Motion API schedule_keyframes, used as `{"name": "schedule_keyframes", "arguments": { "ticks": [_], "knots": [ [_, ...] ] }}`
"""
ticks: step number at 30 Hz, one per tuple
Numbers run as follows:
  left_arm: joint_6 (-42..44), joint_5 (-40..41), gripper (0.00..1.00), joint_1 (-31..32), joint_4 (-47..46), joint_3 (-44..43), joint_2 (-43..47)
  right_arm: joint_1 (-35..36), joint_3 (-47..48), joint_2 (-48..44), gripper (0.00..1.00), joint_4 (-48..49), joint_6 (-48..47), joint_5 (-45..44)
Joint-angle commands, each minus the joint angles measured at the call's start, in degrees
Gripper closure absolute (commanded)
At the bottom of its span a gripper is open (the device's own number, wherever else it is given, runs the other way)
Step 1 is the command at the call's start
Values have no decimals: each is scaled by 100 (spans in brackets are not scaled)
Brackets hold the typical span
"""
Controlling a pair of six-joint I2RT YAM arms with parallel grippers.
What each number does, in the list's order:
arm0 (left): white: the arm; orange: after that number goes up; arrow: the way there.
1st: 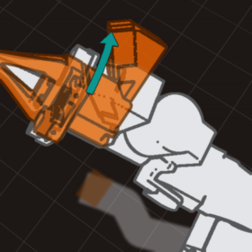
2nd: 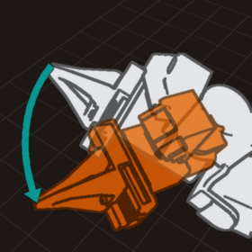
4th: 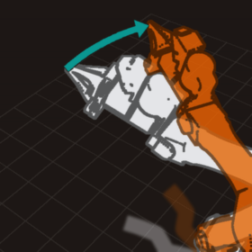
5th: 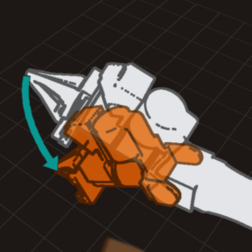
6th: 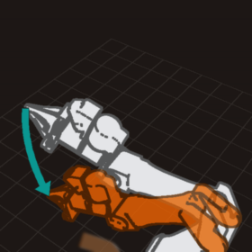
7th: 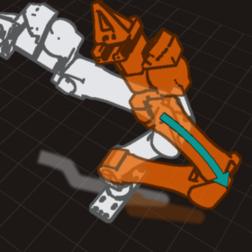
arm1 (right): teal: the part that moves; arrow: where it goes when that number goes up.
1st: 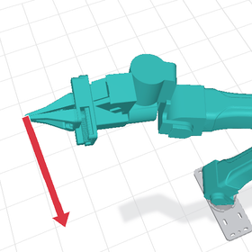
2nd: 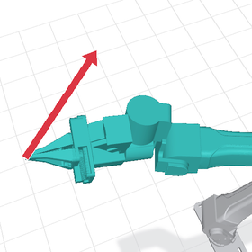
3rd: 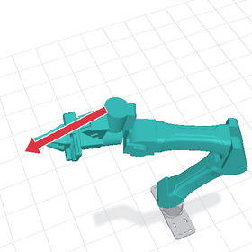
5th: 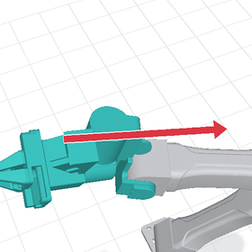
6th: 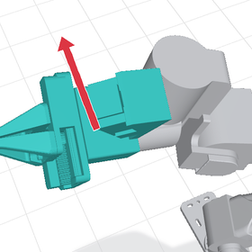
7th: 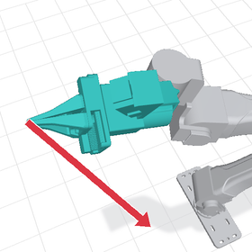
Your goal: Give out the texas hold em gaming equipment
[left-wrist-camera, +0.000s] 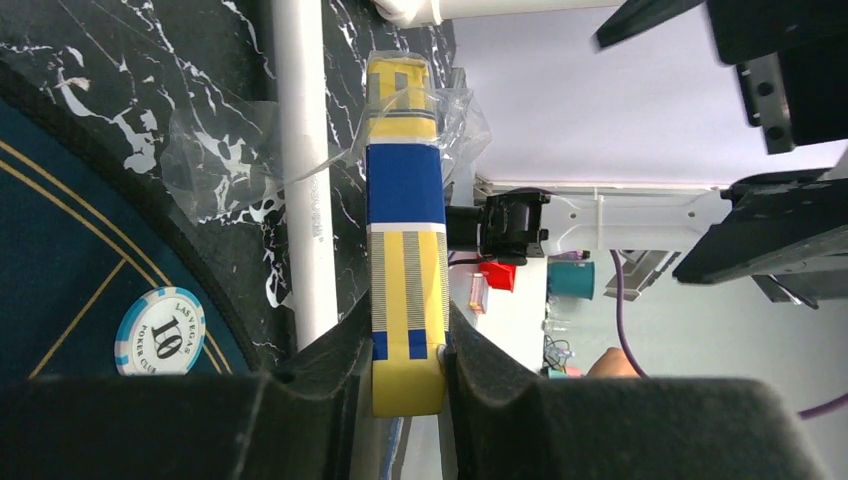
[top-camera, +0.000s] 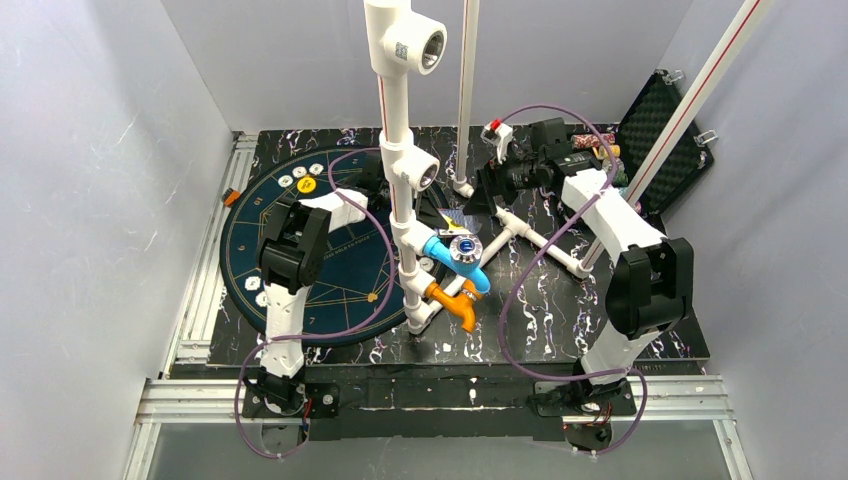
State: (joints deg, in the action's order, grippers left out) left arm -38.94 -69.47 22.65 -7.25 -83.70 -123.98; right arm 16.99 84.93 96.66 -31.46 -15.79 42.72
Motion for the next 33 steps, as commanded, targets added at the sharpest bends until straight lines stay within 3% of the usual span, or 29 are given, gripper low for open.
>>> {"name": "schedule_keyframes", "arguments": {
  "ticks": [1, 8, 25, 30, 33],
  "knots": [
    [-851, -638, 100, -41, -1438, 261, 532, -10, -451, -38, 2, 1081, 2106, 676],
    [-1246, -703, 100, -42, -2034, 515, 715, -21, -1161, -90, 2, 2316, 3163, 732],
    [-1537, -831, 100, -120, -2496, 871, 1071, -214, -1225, -38, 2, 2134, 3690, 170],
    [-1688, -796, 100, -121, -2720, 946, 1146, -185, -1606, 63, 3, 3357, 4572, 777],
    [-2244, -789, 100, -112, -3297, 1014, 1067, -163, -1913, 115, 8, 4344, 5421, 1045]
  ]
}}
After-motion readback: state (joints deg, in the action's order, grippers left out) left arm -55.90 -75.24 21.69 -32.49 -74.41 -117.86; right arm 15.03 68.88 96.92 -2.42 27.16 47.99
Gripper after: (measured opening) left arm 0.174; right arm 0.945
